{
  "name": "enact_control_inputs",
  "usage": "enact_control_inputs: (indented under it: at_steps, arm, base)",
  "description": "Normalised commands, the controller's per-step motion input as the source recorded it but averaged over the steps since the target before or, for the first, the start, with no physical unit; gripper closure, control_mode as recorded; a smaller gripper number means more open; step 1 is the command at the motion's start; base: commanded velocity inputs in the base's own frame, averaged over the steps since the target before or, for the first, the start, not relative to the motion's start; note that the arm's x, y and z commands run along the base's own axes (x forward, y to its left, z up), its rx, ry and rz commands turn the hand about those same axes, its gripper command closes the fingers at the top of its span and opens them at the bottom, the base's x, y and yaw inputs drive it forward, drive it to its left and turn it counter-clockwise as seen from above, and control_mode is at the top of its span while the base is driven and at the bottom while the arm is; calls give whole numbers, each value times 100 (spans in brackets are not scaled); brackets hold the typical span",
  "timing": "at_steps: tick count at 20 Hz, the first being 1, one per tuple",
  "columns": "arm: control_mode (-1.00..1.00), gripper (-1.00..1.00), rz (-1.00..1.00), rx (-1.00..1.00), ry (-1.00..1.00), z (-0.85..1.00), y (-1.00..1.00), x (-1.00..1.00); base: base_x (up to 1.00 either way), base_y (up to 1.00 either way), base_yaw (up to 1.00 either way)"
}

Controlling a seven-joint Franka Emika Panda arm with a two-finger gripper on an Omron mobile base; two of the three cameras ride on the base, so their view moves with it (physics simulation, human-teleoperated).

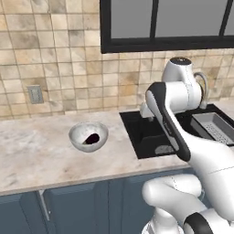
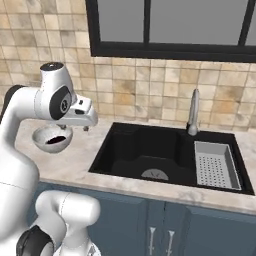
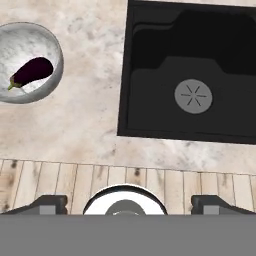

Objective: Move the glass cup from next to the sink to the open cabinet. Then, move the bowl with the eggplant to the fridge to clear the area for faucet cleaning.

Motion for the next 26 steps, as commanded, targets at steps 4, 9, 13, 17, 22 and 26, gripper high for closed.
enact_control_inputs:
  at_steps: [4,9,13,17,22,26]
  arm:
    - [100,-100,0,0,0,0,0,0]
    - [100,-100,0,0,0,0,0,0]
    - [-100,-100,0,5,4,-26,-40,15]
    - [-100,-100,0,7,14,-51,-47,28]
    - [-100,-100,0,21,12,-58,-13,58]
    - [-100,-100,0,23,9,-58,0,61]
  base:
    - [45,87,0]
    - [45,52,0]
    - [0,0,0]
    - [0,0,0]
    - [0,0,0]
    - [0,0,0]
